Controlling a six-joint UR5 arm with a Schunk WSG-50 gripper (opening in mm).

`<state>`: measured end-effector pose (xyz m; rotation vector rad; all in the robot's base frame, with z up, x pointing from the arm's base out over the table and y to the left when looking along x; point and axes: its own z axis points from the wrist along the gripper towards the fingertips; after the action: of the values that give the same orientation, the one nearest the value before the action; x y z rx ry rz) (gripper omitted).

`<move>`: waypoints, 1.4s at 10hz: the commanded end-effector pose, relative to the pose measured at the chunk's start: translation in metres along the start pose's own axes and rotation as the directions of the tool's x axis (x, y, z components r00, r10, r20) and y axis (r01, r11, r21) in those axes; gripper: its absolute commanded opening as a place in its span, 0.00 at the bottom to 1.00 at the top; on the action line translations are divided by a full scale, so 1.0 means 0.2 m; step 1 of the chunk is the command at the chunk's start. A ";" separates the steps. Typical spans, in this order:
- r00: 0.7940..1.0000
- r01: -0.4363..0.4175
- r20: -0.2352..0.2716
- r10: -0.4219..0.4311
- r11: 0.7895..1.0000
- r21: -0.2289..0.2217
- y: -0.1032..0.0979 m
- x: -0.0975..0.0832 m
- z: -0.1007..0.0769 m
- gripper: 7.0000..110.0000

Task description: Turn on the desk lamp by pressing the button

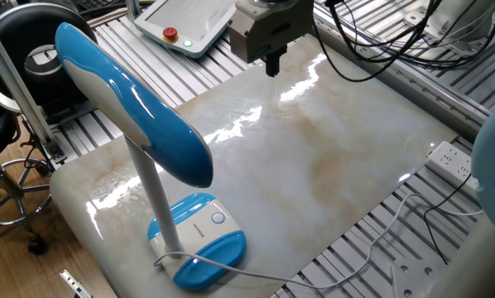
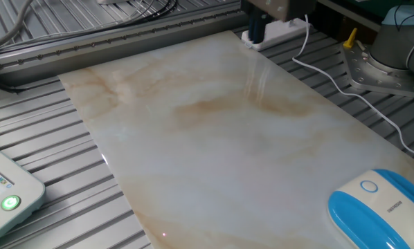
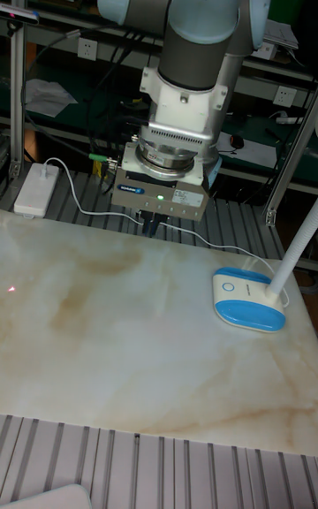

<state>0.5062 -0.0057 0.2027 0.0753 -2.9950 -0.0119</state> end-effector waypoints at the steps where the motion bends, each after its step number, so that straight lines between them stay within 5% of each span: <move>1: 0.991 0.137 -0.010 -0.137 0.990 -0.026 0.08 0.12 -0.01 0.00; 3: 0.993 0.119 0.012 -0.119 0.993 0.027 0.09 0.19 0.03 0.00; 9: 0.995 0.012 0.097 -0.014 1.000 0.023 0.22 0.34 0.19 0.00; 14: 0.982 0.090 0.166 -0.087 0.996 -0.009 0.35 0.37 0.29 0.00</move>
<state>0.4279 0.0439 0.1649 0.1600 -3.1263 0.0008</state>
